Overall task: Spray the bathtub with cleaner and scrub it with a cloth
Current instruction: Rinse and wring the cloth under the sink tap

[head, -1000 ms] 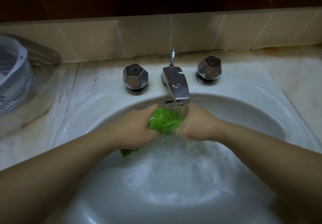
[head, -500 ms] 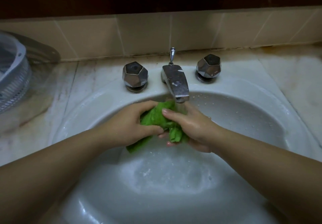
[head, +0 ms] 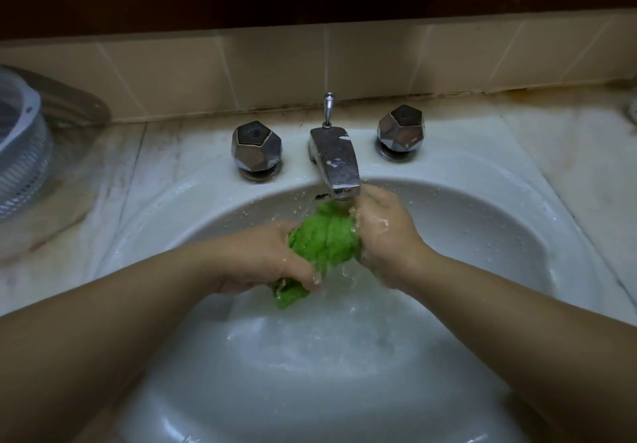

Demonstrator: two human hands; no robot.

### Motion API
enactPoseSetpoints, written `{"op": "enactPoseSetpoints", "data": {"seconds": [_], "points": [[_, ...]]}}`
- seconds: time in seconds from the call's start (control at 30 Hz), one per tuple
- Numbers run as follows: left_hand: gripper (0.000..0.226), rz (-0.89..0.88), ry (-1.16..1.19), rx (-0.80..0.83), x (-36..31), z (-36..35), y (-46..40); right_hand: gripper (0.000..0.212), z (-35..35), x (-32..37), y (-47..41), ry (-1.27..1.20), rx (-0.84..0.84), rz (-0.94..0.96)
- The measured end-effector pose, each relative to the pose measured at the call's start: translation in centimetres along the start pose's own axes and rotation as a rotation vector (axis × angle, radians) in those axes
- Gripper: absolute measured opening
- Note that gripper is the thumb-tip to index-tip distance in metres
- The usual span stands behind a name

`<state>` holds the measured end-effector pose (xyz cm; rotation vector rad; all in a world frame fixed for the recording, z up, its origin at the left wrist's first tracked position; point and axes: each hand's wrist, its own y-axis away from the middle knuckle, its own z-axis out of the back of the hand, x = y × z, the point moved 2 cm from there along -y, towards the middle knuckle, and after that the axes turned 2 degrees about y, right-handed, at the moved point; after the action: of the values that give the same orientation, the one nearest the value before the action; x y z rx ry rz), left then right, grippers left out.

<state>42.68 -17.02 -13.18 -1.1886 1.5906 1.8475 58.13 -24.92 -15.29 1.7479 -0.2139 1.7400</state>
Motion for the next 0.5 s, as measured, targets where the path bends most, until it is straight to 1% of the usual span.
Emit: {"op": "enactPoseSetpoints", "data": {"seconds": [0.07, 0.13, 0.17, 0.23, 0.27, 0.3, 0.33, 0.4, 0.43, 0.5], "points": [[0.071, 0.012, 0.121, 0.03, -0.2, 0.0, -0.8, 0.029, 0.8, -0.1, 0.0, 0.042, -0.047, 0.034], [0.077, -0.037, 0.163, -0.02, -0.6, 0.0, -1.5, 0.032, 2.0, -0.1, 0.3, 0.163, -0.105, 0.096], [0.078, -0.075, 0.144, -0.061, -0.8, -0.1, -1.7, 0.03, 2.5, 0.0, 0.6, 0.226, -0.11, 0.131], [0.076, -0.152, 0.081, -0.111, -0.9, -0.6, -2.1, 0.014, 3.5, 0.4, 1.1, 0.305, -0.066, 0.149], [0.07, -0.191, 0.04, -0.128, -1.0, -1.0, -2.2, 0.007, 4.1, 0.6, 1.1, 0.313, -0.034, 0.129], [0.06, -0.229, 0.0, -0.142, -1.2, -1.3, -2.2, 0.008, 4.5, 0.9, 1.2, 0.306, -0.002, 0.108], [0.049, -0.271, -0.043, -0.161, -1.5, -1.6, -2.3, 0.012, 4.9, 1.1, 1.3, 0.298, 0.028, 0.102], [0.033, -0.358, -0.146, -0.219, -2.2, -2.0, -2.7, 0.04, 5.5, 1.2, 1.5, 0.349, 0.07, 0.15], [0.034, -0.391, -0.194, -0.246, -2.4, -2.3, -3.0, 0.05, 5.7, 1.1, 1.6, 0.394, 0.069, 0.177], [0.044, -0.415, -0.287, -0.307, -2.6, -3.0, -3.5, 0.057, 6.1, 0.9, 1.6, 0.437, 0.059, 0.175]]}}
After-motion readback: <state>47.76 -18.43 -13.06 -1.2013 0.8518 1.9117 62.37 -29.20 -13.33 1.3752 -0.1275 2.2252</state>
